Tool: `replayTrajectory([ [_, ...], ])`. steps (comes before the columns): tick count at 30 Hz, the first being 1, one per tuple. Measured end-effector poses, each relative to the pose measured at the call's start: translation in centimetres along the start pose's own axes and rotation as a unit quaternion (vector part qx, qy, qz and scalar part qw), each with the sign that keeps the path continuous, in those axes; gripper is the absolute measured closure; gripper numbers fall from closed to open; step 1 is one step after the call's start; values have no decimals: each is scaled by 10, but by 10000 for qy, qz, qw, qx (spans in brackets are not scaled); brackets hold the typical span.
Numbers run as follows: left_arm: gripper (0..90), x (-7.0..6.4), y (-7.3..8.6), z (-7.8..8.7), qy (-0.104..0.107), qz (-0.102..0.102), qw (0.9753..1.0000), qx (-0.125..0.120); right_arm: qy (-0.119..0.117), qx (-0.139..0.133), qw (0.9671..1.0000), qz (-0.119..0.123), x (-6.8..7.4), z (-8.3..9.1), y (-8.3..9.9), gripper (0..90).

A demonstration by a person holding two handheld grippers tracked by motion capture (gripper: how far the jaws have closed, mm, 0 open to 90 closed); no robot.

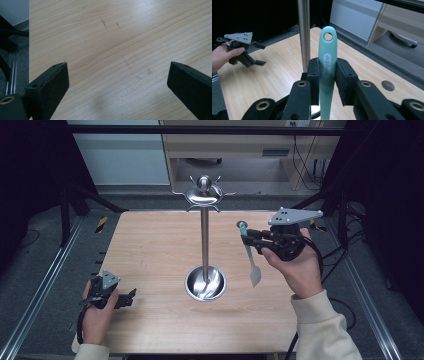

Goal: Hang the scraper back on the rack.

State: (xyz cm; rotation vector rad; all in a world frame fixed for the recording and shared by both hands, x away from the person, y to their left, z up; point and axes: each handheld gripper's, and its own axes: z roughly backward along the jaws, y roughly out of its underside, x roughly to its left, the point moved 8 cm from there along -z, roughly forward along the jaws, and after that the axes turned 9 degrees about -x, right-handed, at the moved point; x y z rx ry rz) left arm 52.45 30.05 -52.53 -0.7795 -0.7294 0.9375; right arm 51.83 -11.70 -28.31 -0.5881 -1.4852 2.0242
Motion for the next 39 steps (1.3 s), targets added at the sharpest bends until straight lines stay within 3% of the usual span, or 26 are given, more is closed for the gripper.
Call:
replayTrajectory([
  [39,36,2,0,0,-28,20,10000,-27,64,-783,9969,-59,15,3,-42,743],
])
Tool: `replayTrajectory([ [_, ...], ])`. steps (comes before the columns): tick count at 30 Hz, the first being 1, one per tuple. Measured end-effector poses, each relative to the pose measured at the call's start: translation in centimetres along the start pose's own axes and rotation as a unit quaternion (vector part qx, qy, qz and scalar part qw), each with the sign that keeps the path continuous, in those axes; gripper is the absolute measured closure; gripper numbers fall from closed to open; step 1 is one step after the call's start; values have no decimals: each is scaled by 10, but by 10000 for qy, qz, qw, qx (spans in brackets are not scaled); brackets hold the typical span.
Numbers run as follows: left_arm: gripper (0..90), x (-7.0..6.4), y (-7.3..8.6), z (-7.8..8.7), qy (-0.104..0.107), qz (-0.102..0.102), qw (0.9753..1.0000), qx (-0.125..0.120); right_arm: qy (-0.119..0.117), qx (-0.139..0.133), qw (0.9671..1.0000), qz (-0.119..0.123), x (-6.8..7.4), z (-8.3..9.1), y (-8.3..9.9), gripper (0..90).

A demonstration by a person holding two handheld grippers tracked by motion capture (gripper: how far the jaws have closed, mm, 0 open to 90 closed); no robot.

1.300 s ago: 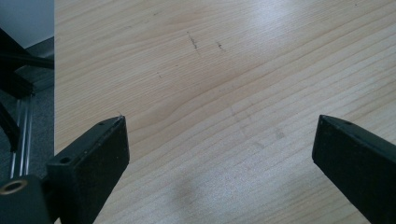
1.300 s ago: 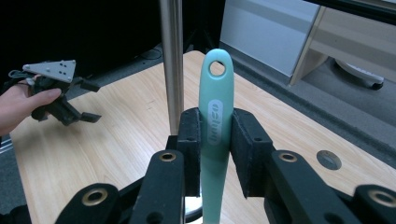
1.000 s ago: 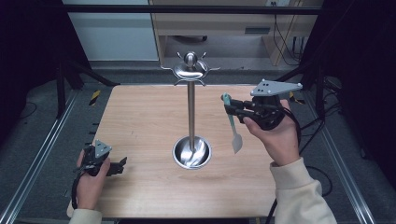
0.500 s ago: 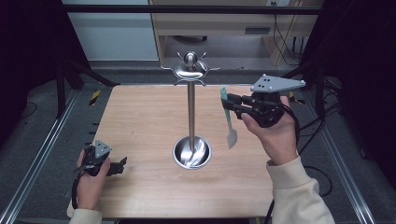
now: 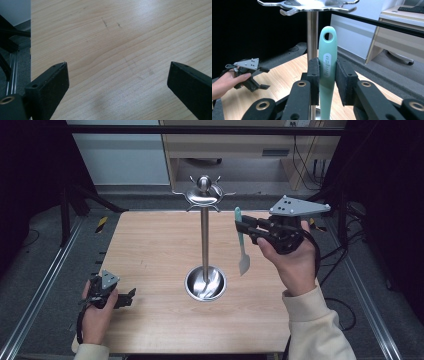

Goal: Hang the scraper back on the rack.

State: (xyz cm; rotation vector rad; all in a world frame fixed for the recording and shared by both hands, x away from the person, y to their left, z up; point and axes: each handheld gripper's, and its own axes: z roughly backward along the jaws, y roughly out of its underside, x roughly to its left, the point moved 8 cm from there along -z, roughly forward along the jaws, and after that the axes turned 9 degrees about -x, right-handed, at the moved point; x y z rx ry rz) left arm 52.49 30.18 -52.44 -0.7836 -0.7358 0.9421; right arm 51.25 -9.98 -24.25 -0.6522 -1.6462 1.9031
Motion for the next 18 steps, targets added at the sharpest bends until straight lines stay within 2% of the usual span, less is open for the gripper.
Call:
replayTrajectory([
  [15,36,-1,0,0,11,-13,10000,7,-65,-82,9999,50,11,-3,-6,743],
  [18,36,-1,0,0,16,-32,10000,22,-101,-117,9999,69,17,-3,-8,743],
])
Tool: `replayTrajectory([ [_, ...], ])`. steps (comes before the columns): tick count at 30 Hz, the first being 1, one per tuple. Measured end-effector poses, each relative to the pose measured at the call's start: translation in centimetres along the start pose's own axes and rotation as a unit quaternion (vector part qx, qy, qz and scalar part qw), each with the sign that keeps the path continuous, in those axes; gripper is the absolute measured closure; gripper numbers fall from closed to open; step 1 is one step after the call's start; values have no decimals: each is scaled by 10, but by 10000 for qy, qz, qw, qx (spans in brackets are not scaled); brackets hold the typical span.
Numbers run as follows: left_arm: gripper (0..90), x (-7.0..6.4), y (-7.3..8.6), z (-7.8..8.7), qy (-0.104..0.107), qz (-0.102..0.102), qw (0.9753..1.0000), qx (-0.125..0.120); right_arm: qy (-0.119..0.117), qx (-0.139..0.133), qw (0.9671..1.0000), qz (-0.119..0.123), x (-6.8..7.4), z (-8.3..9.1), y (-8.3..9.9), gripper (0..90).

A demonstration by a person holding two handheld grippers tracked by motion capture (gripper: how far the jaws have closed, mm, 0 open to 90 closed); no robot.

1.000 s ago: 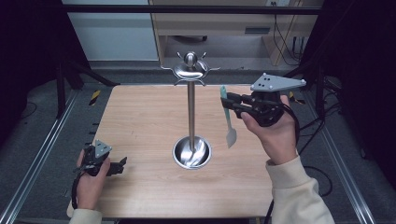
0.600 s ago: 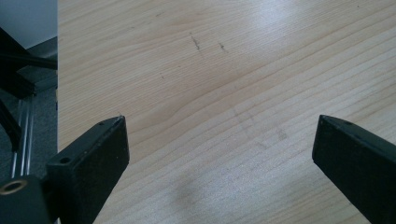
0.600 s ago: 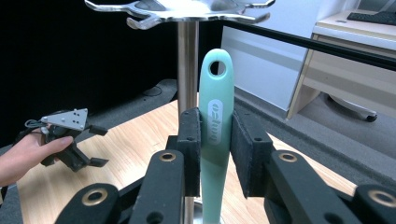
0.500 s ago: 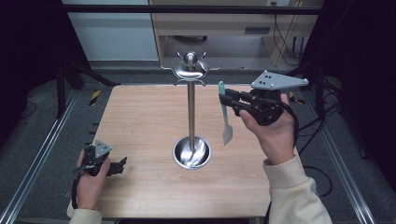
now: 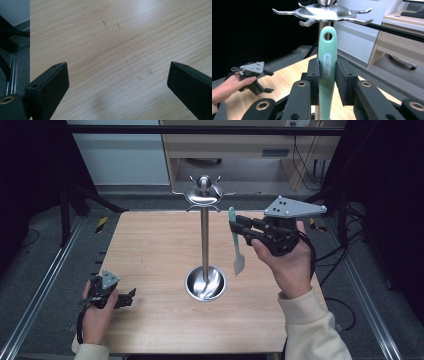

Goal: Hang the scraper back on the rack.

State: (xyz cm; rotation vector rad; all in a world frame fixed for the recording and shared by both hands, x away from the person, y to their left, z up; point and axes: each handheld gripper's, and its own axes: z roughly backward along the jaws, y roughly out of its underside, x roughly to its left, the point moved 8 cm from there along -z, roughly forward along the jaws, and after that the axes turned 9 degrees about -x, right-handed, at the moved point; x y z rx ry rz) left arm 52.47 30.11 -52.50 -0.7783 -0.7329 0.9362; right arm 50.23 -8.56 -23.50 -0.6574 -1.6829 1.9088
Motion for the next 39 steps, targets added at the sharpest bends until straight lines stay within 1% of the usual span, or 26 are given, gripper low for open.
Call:
replayTrajectory([
  [3,36,-1,0,0,10,-2,10000,2,-33,-38,10000,36,6,1,-3,743],
  [7,36,-1,0,0,17,-6,10000,1,-91,-22,9999,79,12,1,-7,743],
  [13,36,-2,-1,-1,41,-16,10000,5,-105,16,9998,145,18,-1,-11,742],
  [20,37,-2,0,-1,73,-17,10000,29,-88,112,9998,136,18,-5,-9,742],
  [25,37,-3,0,-1,76,-24,10000,19,-105,91,9998,131,18,-6,-9,742],
  [30,37,-3,0,-1,73,-25,10000,26,-118,124,9998,140,19,-9,-9,742],
  [39,37,-3,0,-1,68,-23,10000,16,-44,154,9998,88,16,-20,-9,743],
])
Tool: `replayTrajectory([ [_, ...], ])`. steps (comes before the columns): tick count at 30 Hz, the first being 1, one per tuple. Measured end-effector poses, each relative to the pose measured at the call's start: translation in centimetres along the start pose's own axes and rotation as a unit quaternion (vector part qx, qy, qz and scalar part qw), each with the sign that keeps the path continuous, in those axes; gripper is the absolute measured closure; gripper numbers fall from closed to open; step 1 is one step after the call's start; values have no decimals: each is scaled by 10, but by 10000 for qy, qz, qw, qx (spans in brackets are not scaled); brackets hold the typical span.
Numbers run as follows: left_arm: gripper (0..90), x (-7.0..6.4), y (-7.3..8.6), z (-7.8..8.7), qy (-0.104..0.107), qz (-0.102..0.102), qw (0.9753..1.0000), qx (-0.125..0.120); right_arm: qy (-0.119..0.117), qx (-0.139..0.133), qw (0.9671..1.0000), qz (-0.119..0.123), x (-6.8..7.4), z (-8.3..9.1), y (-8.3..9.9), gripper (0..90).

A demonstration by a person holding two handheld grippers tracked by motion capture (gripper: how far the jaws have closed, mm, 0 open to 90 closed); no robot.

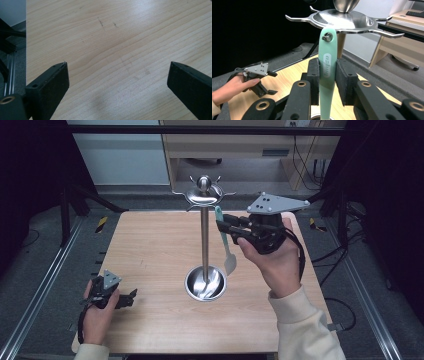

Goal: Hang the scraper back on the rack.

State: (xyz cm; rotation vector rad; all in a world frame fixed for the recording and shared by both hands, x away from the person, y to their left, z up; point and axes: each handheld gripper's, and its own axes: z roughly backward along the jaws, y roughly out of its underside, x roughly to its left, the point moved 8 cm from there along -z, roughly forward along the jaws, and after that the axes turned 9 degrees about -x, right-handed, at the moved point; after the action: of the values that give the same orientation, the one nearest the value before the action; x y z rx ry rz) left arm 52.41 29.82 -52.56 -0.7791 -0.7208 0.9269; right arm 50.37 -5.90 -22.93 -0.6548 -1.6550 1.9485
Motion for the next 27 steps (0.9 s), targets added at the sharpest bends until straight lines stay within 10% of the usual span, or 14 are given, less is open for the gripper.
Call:
replayTrajectory([
  [27,37,1,0,0,-22,9,10000,2,61,-30,10000,47,-1,-7,3,707],
])
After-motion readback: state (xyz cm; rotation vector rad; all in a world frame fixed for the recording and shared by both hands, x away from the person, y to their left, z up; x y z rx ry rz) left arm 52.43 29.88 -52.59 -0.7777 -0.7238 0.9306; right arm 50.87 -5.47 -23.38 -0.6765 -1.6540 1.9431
